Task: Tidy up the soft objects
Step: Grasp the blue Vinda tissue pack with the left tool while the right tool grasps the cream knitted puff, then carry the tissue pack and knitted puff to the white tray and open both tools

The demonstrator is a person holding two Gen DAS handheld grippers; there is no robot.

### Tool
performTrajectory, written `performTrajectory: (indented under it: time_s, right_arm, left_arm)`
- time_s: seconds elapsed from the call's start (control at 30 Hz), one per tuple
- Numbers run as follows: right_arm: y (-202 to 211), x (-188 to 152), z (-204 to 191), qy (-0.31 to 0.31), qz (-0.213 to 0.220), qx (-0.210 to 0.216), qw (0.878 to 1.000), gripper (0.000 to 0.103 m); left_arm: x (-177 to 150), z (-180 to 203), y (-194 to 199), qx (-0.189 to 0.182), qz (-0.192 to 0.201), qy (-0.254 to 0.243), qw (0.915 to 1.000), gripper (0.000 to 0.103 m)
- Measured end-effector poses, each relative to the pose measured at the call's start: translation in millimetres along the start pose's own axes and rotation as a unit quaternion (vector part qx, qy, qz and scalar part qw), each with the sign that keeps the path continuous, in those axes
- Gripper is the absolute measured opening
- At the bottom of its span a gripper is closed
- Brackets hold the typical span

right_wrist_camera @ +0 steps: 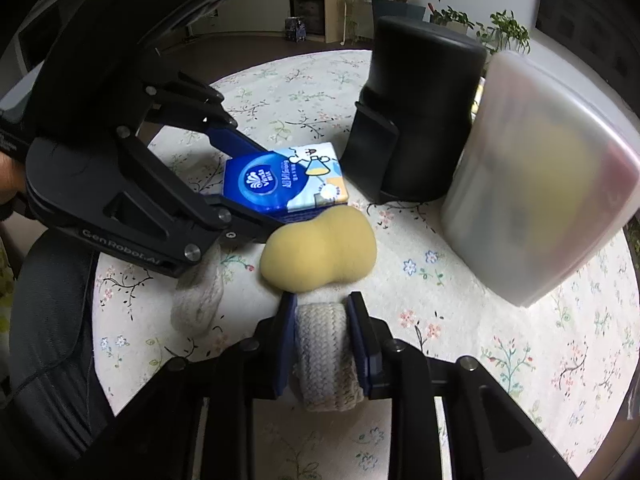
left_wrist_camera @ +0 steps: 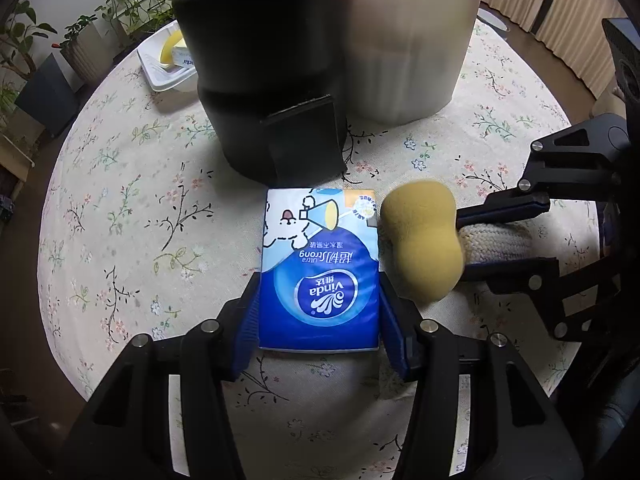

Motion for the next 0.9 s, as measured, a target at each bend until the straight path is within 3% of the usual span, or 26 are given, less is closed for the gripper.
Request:
performTrajectory:
  time_s: [0.2,0.5,0.7,0.9]
  right_arm:
    - [18.2,-15.2,0.5,-0.007,-0.008,-0.005,1.000,0.027]
    - [88.8,-32.2,27.6,-0.036,0.036,-0.029,0.998,0.027]
    - [128.5,-25.1,73.6,-0.060,0.063,-0.067,0.994,0.027]
    - [155.0,10.0,135.7,-0.070,0.082,-0.098,0.989,0.027]
  left_arm:
    - [-7.6,-0.9,12.8,0.003,0.012,0.006,0.9999,0.050]
    - [-11.8,-11.2,63.0,0.017,0.074,0.048,0.9959,0.050]
    - [-2.1,-37.1,99.2,0.030,0.118,0.089,0.9885,0.050]
    - [29.5,-87.2,115.5,0.038,0.141,0.127,0.9810,0.050]
Point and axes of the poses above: each gripper's, at about its wrist camera, not at the fingertips, and y roughly against the way its jaws point, z to its right, x to its top, the point moved 6 cm from there along -y, roughly the way its jaws point, and after that the axes turned 4 degrees about x, right-handed, at the moved point
